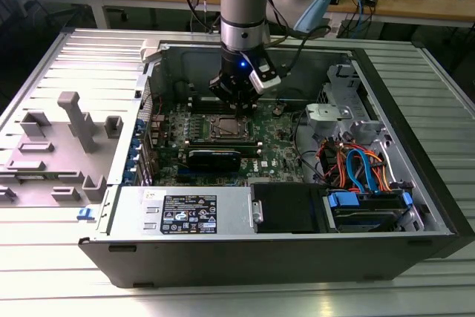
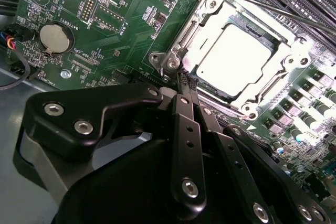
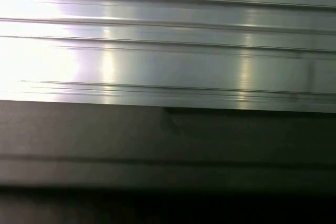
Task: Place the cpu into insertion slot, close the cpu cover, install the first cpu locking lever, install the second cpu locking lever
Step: 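Install the first cpu locking lever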
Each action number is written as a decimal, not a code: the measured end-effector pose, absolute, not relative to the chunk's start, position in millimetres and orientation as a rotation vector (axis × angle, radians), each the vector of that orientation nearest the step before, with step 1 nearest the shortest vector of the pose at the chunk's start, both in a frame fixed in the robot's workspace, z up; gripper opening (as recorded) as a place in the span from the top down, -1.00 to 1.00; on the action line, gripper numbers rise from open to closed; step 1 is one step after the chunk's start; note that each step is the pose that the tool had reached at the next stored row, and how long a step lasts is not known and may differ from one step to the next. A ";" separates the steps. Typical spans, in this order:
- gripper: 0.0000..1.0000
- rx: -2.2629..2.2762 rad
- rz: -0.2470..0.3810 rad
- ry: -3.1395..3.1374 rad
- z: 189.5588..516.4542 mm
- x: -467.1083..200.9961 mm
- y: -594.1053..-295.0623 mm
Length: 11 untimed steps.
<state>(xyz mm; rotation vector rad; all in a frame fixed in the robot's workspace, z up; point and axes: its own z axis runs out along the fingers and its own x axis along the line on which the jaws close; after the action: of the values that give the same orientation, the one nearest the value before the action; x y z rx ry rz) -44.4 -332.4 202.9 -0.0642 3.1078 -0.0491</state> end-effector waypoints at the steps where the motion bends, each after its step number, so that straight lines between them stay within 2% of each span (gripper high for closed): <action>1: 0.79 -0.064 -0.043 3.109 202.9 -44.3 -332.3; 4: 0.79 -0.064 0.000 3.111 202.9 -44.3 -332.3; 11: 0.79 -0.064 0.003 3.111 206.8 -44.3 -332.4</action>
<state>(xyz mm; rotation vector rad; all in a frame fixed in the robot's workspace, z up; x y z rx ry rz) -44.3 -332.4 206.8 -0.0637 3.1108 0.0026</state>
